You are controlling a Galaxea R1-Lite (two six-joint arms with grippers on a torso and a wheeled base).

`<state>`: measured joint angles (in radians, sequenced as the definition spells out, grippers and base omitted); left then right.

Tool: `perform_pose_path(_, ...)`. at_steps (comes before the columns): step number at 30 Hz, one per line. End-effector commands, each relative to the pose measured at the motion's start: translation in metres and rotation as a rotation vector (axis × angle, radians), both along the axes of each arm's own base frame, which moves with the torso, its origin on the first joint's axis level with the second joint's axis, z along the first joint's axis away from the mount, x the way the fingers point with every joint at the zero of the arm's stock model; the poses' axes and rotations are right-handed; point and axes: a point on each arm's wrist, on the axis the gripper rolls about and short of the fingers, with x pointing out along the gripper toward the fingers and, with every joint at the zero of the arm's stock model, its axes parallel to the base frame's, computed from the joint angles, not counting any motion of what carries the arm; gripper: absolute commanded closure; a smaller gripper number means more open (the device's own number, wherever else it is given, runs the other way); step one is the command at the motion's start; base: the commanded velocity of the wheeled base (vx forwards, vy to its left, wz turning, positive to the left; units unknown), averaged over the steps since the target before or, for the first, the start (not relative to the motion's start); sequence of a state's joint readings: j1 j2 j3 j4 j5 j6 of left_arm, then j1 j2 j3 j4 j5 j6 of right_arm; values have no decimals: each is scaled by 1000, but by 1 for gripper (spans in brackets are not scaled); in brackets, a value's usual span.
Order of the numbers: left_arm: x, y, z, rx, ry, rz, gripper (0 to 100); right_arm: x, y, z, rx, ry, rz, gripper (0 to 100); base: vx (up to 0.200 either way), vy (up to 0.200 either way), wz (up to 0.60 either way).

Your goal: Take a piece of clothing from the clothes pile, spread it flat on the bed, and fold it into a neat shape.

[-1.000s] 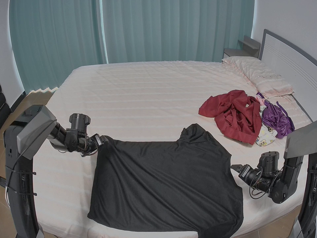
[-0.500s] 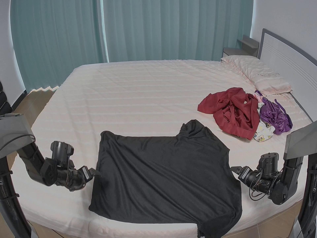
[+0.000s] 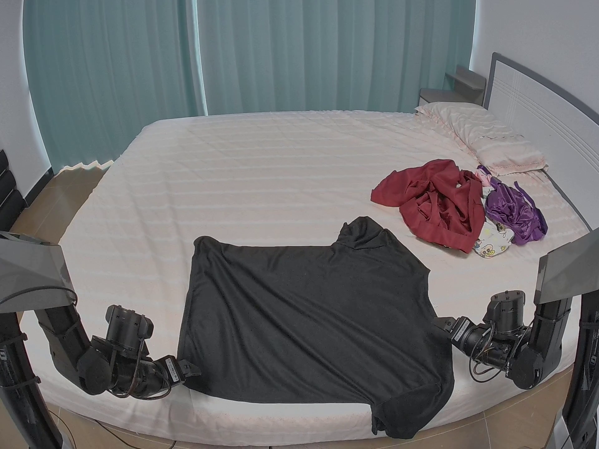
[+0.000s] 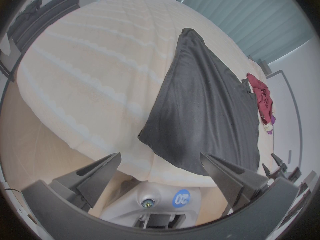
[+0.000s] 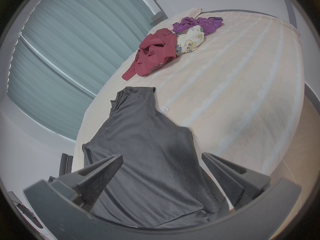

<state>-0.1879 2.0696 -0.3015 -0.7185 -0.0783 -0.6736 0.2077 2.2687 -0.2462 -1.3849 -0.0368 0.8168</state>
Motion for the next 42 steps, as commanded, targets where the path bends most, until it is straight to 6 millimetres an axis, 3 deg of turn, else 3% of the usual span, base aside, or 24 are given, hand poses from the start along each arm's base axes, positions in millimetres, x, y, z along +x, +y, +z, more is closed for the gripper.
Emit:
perform_pose_path(1, 3, -15, -18, 62, 1, 4, 0, 1, 0, 1, 4, -21, 1, 0, 0, 0, 0)
perform_pose_path(11, 7, -29, -38, 160, -44, 5, 0, -1, 0, 1, 3, -18, 1, 0, 0, 0, 0)
perform_pose_path(12, 6, -30, -40, 169, -42, 3, 100, -1, 0, 1, 3, -18, 1, 0, 0, 0, 0)
perform_pose_path(20, -1, -27, -39, 199, -25, 12, 100, -1, 0, 1, 3, -18, 1, 0, 0, 0, 0)
perform_pose_path(34, -46, -11, -38, 362, 100, -107, 100, -1, 0, 1, 2, -16, 2, 0, 0, 0, 0)
perform_pose_path(42, -51, -10, -40, 378, 127, -133, 100, -1, 0, 1, 2, -16, 2, 0, 0, 0, 0)
